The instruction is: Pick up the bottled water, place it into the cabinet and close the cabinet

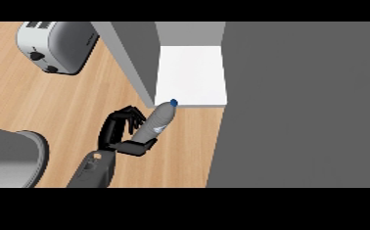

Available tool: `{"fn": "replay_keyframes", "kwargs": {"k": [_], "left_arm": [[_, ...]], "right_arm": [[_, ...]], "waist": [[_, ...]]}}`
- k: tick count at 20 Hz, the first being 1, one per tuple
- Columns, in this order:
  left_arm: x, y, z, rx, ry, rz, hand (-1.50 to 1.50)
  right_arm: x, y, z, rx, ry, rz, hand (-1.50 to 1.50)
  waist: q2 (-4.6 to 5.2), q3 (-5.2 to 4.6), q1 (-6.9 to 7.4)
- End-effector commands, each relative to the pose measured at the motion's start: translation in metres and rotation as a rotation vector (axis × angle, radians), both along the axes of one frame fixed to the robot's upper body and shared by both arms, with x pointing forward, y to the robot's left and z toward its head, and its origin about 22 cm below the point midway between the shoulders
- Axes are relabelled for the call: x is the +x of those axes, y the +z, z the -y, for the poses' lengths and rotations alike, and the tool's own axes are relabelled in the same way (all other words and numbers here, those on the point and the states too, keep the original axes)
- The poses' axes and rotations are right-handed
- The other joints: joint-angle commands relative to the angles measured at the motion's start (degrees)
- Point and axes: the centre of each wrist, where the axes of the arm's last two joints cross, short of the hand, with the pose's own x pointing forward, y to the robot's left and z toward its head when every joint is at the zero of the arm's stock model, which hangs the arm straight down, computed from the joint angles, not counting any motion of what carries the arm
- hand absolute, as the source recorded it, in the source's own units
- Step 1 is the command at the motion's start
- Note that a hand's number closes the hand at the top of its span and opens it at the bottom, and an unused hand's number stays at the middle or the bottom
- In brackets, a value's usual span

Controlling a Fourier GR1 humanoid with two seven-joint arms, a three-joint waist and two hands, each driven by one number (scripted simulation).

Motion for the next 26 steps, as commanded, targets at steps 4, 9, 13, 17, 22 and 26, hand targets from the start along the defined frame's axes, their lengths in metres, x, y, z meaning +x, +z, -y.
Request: {"fn": "replay_keyframes", "kwargs": {"k": [4, 9, 13, 17, 22, 26], "left_arm": [[0.015, 0.036, 0.033, -0.126, 0.046, 0.002, 1.50], [0.026, 0.065, 0.060, -0.198, 0.003, 0.006, 1.50], [0.018, 0.095, 0.093, -0.194, 0.037, -0.021, 1.50], [0.029, 0.112, 0.110, -0.199, 0.021, -0.049, 1.50], [0.042, 0.124, 0.134, -0.158, 0.053, -0.033, 1.50], [0.063, 0.144, 0.146, -0.116, 0.073, -0.036, 1.50]], "right_arm": [[-0.009, 0.007, 0.005, -0.012, -0.052, 0.052, -1.50], [-0.019, 0.012, 0.010, -0.003, -0.048, 0.050, -1.50], [-0.021, -0.002, 0.002, -0.014, -0.037, 0.047, -1.50], [-0.021, 0.003, 0.009, 0.014, -0.037, 0.052, -1.50], [-0.030, 0.013, 0.015, 0.010, -0.045, 0.058, -1.50], [-0.024, 0.007, 0.014, -0.005, -0.031, 0.041, -1.50]], "waist": [[-0.16, 0.07, 0.34], [-0.05, 0.03, -0.10], [-0.14, 0.07, 0.01], [0.09, 0.05, -0.08], [0.16, 0.03, -0.69], [0.27, 0.03, -0.72]]}}
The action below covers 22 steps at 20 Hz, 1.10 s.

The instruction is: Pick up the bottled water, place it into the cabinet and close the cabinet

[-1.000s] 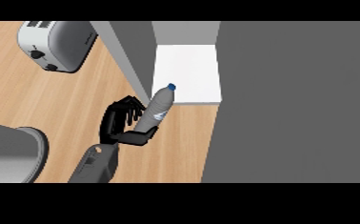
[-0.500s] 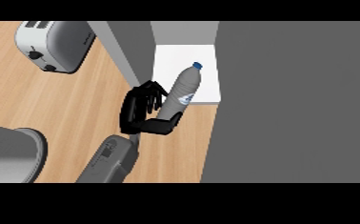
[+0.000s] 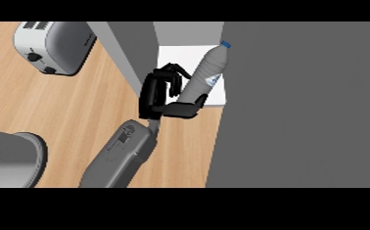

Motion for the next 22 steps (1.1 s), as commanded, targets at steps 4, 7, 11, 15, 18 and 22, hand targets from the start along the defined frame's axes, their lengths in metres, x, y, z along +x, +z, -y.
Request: {"fn": "replay_keyframes", "kwargs": {"k": [4, 7, 11, 15, 18, 22], "left_arm": [[0.021, 0.021, 0.025, 0.052, 0.062, -0.040, 1.50], [0.031, 0.009, 0.017, 0.054, 0.066, -0.104, 1.50], [0.051, 0.019, 0.015, 0.022, 0.126, -0.131, 1.50], [0.056, 0.016, 0.019, 0.045, 0.186, -0.137, 1.50], [0.063, 0.008, 0.013, 0.119, 0.238, -0.127, 1.50], [0.078, 0.020, 0.015, 0.159, 0.295, -0.122, 1.50]], "right_arm": [[-0.018, 0.020, 0.012, 0.006, -0.024, 0.052, -1.50], [-0.014, 0.015, 0.015, 0.000, -0.011, 0.055, -1.50], [-0.015, 0.009, 0.009, 0.010, 0.003, 0.031, -1.50], [-0.025, 0.019, 0.015, 0.031, -0.003, 0.030, -1.50], [-0.021, 0.002, 0.019, 0.007, 0.009, 0.037, -1.50], [-0.018, 0.012, 0.016, 0.020, 0.013, 0.056, -1.50]], "waist": [[0.12, -0.01, -0.44], [0.22, 0.01, -0.39], [0.27, -0.01, -0.56], [0.36, -0.03, -1.30], [0.45, 0.03, -1.62], [0.74, -0.04, -2.15]]}}
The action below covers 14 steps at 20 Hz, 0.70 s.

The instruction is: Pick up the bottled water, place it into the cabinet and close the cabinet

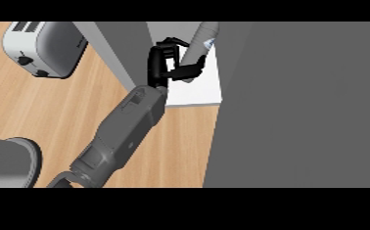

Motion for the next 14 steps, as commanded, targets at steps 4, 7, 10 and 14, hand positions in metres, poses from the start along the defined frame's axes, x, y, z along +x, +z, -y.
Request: {"fn": "replay_keyframes", "kwargs": {"k": [4, 7, 10, 14], "left_arm": [[0.005, -0.015, -0.010, 0.118, 0.090, -0.001, 1.50], [0.013, -0.010, -0.015, 0.108, 0.099, 0.006, 1.50], [0.016, -0.007, -0.014, 0.178, 0.149, 0.045, 1.50], [0.023, -0.003, -0.021, 0.227, 0.112, 0.033, -1.50]], "right_arm": [[-0.014, 0.011, 0.014, 0.020, 0.017, 0.015, -1.50], [-0.010, -0.001, 0.008, 0.019, 0.021, 0.020, -1.50], [-0.013, 0.013, 0.015, 0.017, 0.045, 0.053, -1.50], [-0.010, 0.014, 0.015, 0.018, 0.022, 0.041, -1.50]], "waist": [[0.23, 0.05, -1.11], [0.22, 0.03, -0.43], [0.68, 0.02, -2.07], [0.84, -0.03, -1.04]]}}
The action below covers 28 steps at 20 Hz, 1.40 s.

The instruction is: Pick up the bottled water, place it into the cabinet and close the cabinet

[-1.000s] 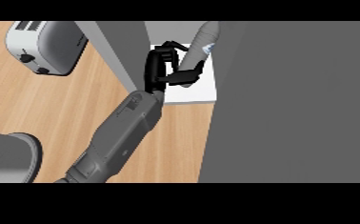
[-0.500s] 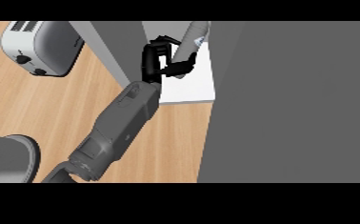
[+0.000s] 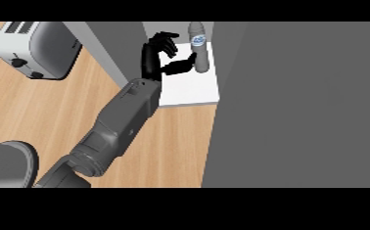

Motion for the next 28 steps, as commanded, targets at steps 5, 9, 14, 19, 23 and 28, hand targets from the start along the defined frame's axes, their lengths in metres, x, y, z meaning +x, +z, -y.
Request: {"fn": "replay_keyframes", "kwargs": {"k": [5, 9, 14, 19, 23, 28], "left_arm": [[0.003, 0.000, -0.004, -0.009, -0.003, -0.012, -1.50], [0.003, -0.004, -0.009, -0.006, -0.011, -0.003, -1.50], [0.012, 0.015, -0.005, -0.068, -0.038, 0.011, -1.50], [0.011, 0.014, 0.000, 0.012, -0.073, 0.034, -1.50], [0.009, 0.011, 0.000, -0.099, -0.163, 0.095, -1.50], [0.017, 0.041, 0.017, -0.218, -0.356, 0.125, -1.50]], "right_arm": [[-0.008, 0.011, 0.005, 0.011, 0.039, -0.005, -1.50], [-0.007, 0.010, 0.007, 0.009, 0.035, 0.014, -1.50], [0.001, 0.009, -0.003, 0.033, 0.034, 0.011, -1.50], [-0.001, 0.011, 0.000, 0.038, 0.045, 0.016, -1.50], [-0.001, 0.009, 0.000, 0.039, 0.041, 0.026, -1.50], [-0.005, 0.017, 0.010, 0.022, 0.029, 0.036, -1.50]], "waist": [[0.29, -0.02, -0.46], [0.18, 0.00, -0.06], [0.41, -0.07, 0.01], [0.55, -0.04, -0.63], [0.39, -0.06, -0.02], [-0.13, -0.01, 0.16]]}}
